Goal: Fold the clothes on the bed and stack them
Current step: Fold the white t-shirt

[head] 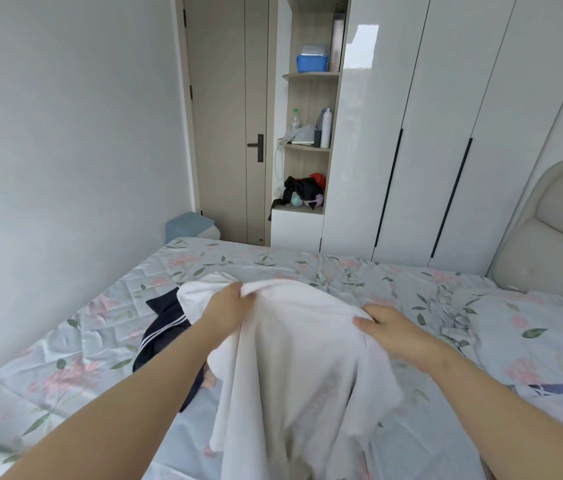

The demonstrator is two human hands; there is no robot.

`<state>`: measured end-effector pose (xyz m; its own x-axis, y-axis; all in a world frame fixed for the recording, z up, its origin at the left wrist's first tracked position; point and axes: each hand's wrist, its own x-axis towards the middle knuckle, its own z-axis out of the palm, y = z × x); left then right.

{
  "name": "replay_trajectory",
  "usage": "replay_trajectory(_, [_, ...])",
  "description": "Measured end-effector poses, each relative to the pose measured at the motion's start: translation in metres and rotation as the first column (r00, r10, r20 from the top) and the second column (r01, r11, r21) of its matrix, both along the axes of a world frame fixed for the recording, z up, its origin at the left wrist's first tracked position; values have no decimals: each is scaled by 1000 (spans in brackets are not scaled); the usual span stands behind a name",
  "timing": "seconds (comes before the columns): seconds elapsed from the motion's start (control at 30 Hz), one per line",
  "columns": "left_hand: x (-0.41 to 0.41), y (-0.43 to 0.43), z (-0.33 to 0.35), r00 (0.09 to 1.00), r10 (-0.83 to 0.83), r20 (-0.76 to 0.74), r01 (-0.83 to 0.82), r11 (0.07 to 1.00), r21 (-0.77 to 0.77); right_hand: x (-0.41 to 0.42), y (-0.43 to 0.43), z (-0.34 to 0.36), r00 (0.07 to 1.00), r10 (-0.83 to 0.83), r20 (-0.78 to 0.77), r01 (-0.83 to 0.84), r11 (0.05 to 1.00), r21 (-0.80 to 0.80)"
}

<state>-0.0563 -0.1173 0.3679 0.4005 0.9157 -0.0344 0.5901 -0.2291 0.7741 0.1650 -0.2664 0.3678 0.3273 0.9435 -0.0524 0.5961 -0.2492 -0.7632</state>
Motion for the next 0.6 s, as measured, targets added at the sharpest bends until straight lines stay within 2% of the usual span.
replay_trajectory(0.03, [-1,-4,-5,983,-51,-176,78,985,152,-7,2,7,999,0,-42,3,998,67])
replay_trajectory(0.07, [0,-10,-8,959,-151,-241,203,957,209,-15,5,14,998,23,-58,-16,992,122])
replay_trajectory(0.13, [5,-29,-12,891,-437,-121,449,889,94,-34,13,26,993,117,7,-117,981,156])
replay_trajectory(0.2, [13,-45,-12,821,-568,47,570,819,-63,-52,20,33,972,228,54,-233,967,103])
replay_trajectory(0.33, [13,-41,-12,814,-541,210,578,788,-210,-49,17,32,966,260,13,-260,965,36])
replay_trajectory(0.47, [4,-33,-13,794,-411,449,583,725,-367,-26,1,13,953,265,147,-220,938,-266])
replay_trajectory(0.53, [1,-31,-12,789,-277,548,550,715,-431,-15,-7,1,963,255,82,-215,919,-331])
replay_trajectory(0.6, [-2,-29,-12,798,-178,576,508,713,-483,-7,-15,-4,983,182,-22,-180,939,-294])
